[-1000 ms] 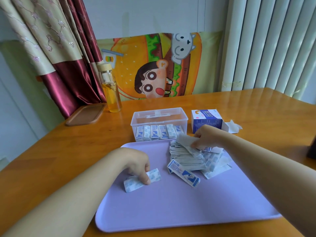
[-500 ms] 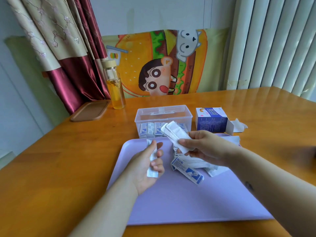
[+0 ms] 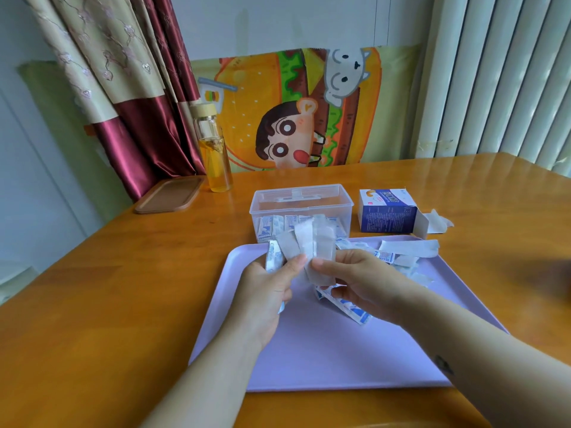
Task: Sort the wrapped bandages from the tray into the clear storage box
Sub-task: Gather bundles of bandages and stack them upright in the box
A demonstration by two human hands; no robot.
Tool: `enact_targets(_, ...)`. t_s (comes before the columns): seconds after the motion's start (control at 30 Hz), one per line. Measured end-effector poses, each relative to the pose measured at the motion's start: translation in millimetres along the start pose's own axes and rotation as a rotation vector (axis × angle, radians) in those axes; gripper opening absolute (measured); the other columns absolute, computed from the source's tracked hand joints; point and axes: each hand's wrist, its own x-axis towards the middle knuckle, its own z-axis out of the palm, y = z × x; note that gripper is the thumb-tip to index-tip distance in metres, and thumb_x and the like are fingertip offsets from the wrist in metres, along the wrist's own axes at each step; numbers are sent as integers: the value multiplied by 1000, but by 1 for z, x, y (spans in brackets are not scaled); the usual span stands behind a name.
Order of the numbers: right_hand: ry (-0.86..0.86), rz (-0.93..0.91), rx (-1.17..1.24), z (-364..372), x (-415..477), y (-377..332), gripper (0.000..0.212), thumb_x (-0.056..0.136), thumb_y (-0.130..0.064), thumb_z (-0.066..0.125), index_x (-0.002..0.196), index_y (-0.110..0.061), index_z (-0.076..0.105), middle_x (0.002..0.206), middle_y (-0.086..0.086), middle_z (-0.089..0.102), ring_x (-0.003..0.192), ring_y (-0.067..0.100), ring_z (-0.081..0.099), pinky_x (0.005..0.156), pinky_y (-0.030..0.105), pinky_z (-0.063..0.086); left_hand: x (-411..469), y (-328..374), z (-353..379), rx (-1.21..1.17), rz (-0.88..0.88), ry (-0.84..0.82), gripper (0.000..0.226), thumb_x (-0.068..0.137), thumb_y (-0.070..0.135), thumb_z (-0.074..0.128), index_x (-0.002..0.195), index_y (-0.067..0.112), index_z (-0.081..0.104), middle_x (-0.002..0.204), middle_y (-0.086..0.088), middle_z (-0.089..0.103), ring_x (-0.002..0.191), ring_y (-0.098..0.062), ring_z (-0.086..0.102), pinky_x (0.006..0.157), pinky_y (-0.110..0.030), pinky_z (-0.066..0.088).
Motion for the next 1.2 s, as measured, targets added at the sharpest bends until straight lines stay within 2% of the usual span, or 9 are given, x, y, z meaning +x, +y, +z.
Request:
enact_targets(0.1,110,-215,-215,0,-4,-3,19,90,-9,59,84,-22,72,67,-13,66,59,1,53,59,16,38,-2,5,-1,-19,-16,-62,25,90,-3,52,84,17,67,67,2,46,45,-5,24,43,-16,21)
enact_targets(0.23,496,-763,-857,-16,4,0,39,74,10,65,91,-23,76,88,-12,62,81,14,53,70,19,43,0,11,-7,-297,-239,-40,37,96,3,41,80,17,72,68,6,57,39,-3,22,40,-14,18)
enact_targets(0.33,451,-1021,-1049,-20,4,-1,25,82,-5,58,94,-18,76,94,1,63,77,8,40,63,22,42,-7,15,-8,-246,-361,-164,42,93,34,50,60,23,73,67,0,65,39,-4,26,45,-15,15)
enact_targets(0.47,349,-1104,-1198,-13,5,-1,22,76,-3,63,94,-11,75,91,9,63,73,23,55,56,31,49,-9,10,-7,-73,-350,-249,26,77,33,63,93,12,64,78,-3,70,56,-6,60,39,-13,24)
enact_targets(0.6,336,-951,-1145,-8,10,-1,35,77,2,63,110,-10,69,101,9,60,72,17,57,61,27,49,-4,4,-15,81,-308,-165,22,78,25,67,95,12,67,83,-6,73,74,-17,65,54,-22,36)
enact_targets(0.77,362,-280,-1091,-29,13,-13,30,82,-31,69,108,-16,68,96,0,68,72,11,54,69,21,44,15,0,-48,673,-169,-8,4,85,26,68,84,23,67,85,1,74,82,-19,69,78,-36,52)
enact_targets(0.87,174,-37,-1159,-31,11,-6,47,72,-40,75,112,-21,61,86,-6,66,71,9,54,57,17,40,23,-4,-50,966,-169,-99,14,85,29,67,84,15,64,87,-4,72,76,-20,66,65,-29,50)
enact_targets(1.0,84,28,-1104,-26,13,3,45,72,-27,76,112,-18,57,72,-11,57,66,12,55,63,36,55,26,-9,-49,1048,-130,-96,22,84,33,67,91,14,58,82,3,64,64,-7,57,47,-16,42)
enact_targets(1.2,29,4,-1133,-27,16,0,14,78,-23,71,91,-23,66,65,-15,50,57,0,45,51,12,33,23,-6,-65,960,-132,-57,51,87,41,62,129,15,49,108,0,57,92,-13,57,72,-24,42)
